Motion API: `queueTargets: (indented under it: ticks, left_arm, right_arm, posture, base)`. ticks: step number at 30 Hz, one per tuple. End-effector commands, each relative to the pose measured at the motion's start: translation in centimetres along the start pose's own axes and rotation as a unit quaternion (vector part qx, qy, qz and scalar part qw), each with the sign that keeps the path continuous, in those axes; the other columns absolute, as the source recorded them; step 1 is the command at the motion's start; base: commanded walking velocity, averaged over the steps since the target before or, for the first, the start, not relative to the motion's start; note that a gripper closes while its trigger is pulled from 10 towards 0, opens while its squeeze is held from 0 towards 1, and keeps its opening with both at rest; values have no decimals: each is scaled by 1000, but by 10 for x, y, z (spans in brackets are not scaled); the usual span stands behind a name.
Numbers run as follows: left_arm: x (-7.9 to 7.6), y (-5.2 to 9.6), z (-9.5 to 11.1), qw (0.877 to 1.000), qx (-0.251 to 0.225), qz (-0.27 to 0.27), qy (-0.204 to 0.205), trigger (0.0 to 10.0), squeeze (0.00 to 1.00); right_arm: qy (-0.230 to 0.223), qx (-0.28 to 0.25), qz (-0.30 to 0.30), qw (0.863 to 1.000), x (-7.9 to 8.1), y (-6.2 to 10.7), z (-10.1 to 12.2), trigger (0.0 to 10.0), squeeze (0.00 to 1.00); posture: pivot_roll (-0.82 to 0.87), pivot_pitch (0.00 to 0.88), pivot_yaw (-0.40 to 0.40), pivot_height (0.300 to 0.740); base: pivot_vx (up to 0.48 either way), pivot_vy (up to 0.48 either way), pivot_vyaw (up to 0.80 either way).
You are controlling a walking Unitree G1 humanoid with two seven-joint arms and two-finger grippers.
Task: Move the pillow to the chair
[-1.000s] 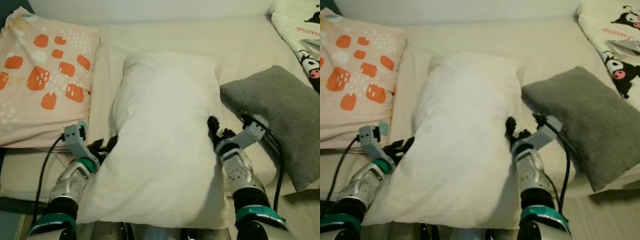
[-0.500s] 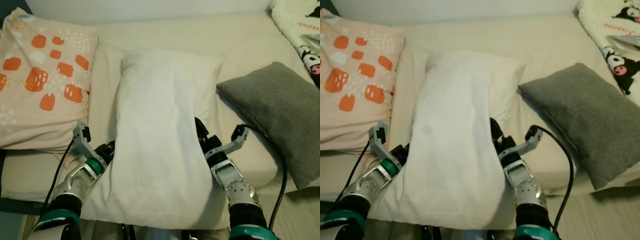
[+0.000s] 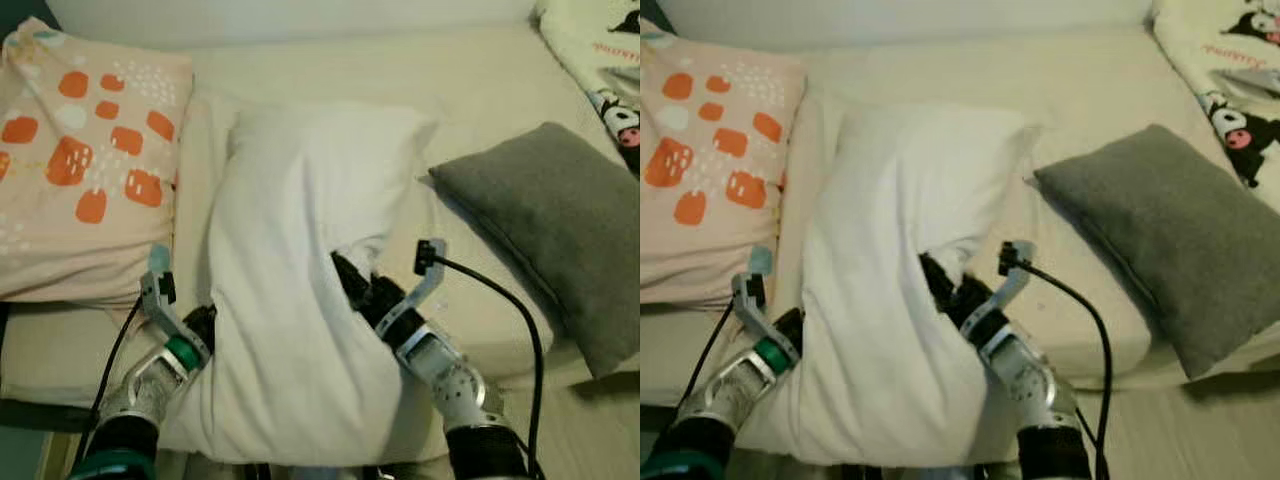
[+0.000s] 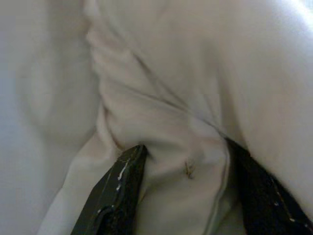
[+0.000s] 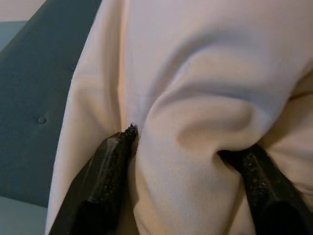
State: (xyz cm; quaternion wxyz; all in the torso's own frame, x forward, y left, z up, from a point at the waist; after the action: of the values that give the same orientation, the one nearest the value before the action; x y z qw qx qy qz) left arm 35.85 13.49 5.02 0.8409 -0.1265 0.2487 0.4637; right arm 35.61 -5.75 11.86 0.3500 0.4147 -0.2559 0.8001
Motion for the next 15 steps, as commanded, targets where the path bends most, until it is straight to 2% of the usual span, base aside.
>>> queueTargets:
  ticks: [1, 7, 11, 15]
  left_arm:
    - [-31, -11, -14, 998, 17, -65, 2, 0, 0]
    - [-40, -13, -6, 997, -7, -71, -3, 0, 0]
    - [-44, -15, 2, 997, -21, -60, -33, 0, 0]
    - [-44, -17, 11, 997, -38, -46, -48, 0, 0]
  right_arm:
    - [-33, 88, 19, 995, 10, -8, -53, 0, 0]
    - [-28, 93, 13, 995, 10, -6, -56, 0, 0]
    - [-2, 106, -3, 994, 8, -5, -61, 0, 0]
    - [-4, 94, -6, 996, 11, -8, -57, 0, 0]
  posture:
    - [73, 123, 106, 593]
    - [74, 108, 107, 593]
    - [77, 91, 109, 593]
    - [78, 90, 111, 593]
  base:
    - [0, 0, 0]
    - [0, 0, 0]
    - [0, 0, 0]
    - [0, 0, 0]
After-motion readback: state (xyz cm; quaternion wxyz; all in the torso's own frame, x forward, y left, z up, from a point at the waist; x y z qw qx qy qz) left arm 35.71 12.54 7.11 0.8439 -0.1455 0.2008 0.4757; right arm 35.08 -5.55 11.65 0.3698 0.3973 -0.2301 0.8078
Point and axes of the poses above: a point about 5 cm out from each wrist's last joint towards the gripper, its own y axis pointing back from the gripper into the wrist, its own z axis along the axis of the wrist's last joint, x = y × z, the point moved 6 cm from there along -y, pointing out of the wrist towards the gripper, and after that the axes turned 14 degrees about -y, right-handed, at the moved point
